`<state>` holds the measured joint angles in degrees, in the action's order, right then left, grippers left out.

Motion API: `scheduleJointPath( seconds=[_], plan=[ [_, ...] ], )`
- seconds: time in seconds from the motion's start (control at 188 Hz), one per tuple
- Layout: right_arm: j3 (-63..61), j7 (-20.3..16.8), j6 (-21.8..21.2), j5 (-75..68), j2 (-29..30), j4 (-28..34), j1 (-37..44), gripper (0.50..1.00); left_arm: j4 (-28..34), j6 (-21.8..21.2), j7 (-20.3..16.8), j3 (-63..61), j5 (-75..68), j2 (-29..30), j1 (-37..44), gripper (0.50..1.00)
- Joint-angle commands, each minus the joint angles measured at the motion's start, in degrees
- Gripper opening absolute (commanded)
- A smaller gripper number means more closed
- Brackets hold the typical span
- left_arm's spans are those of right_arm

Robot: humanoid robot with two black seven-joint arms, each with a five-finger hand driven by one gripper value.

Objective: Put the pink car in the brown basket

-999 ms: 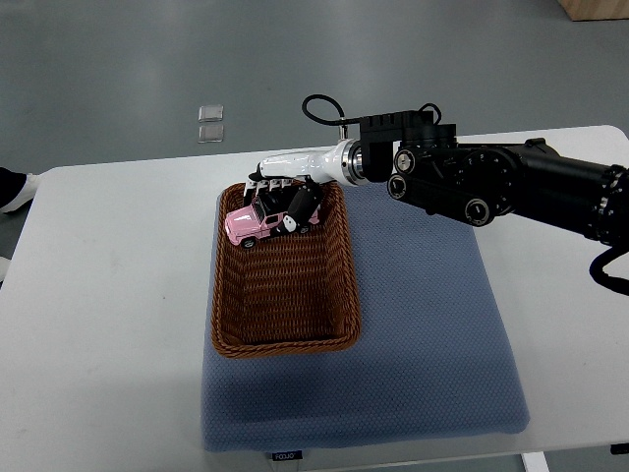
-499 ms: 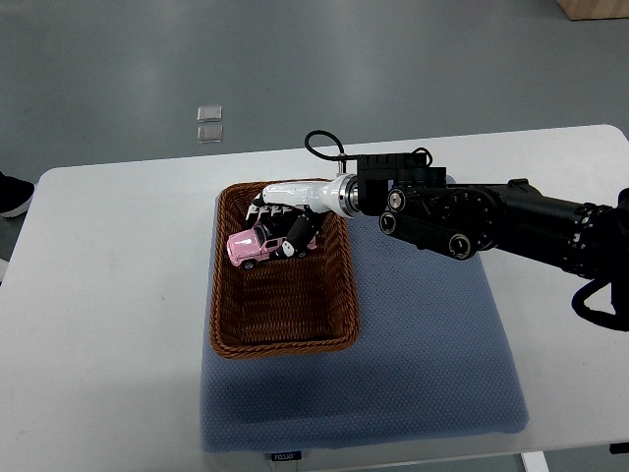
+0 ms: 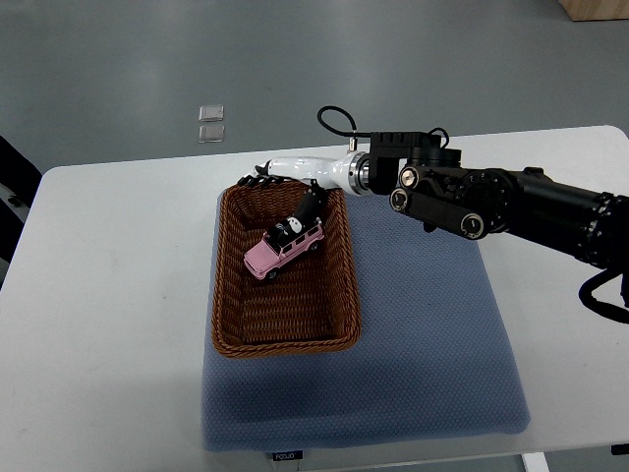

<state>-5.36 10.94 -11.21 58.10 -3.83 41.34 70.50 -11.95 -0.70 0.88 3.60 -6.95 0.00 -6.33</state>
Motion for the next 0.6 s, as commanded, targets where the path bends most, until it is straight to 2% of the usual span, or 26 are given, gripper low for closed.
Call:
scheduleJointPath(
  seconds=[0.0, 0.127, 0.319, 0.441, 0.595],
  plan=[
    [-8.70, 0.05, -0.04, -3.34, -3.11, 0.06, -1.59, 0.897, 0.00, 0.00, 0.00, 0.09, 0.00, 0.00, 0.00, 1.000],
    [-23.02, 0.13, -0.04, -13.18, -7.07, 0.15, -9.49, 0.897, 0.00, 0.00, 0.00, 0.09, 0.00, 0.00, 0.00, 1.000],
    [-47.28, 0.40, -0.04, -32.34, -5.66, 0.32, -23.47, 0.897, 0.00, 0.00, 0.00, 0.00, 0.00, 0.00, 0.00, 1.000],
    [-53.09, 0.84, -0.04, -42.37, -3.11, -0.11, -28.57, 0.913, 0.00, 0.00, 0.00, 0.00, 0.00, 0.00, 0.00, 1.000],
    [-53.97, 5.93, -0.31, -48.43, -1.88, -2.14, -32.27, 0.913, 0.00, 0.00, 0.00, 0.00, 0.00, 0.00, 0.00, 1.000]
  ],
)
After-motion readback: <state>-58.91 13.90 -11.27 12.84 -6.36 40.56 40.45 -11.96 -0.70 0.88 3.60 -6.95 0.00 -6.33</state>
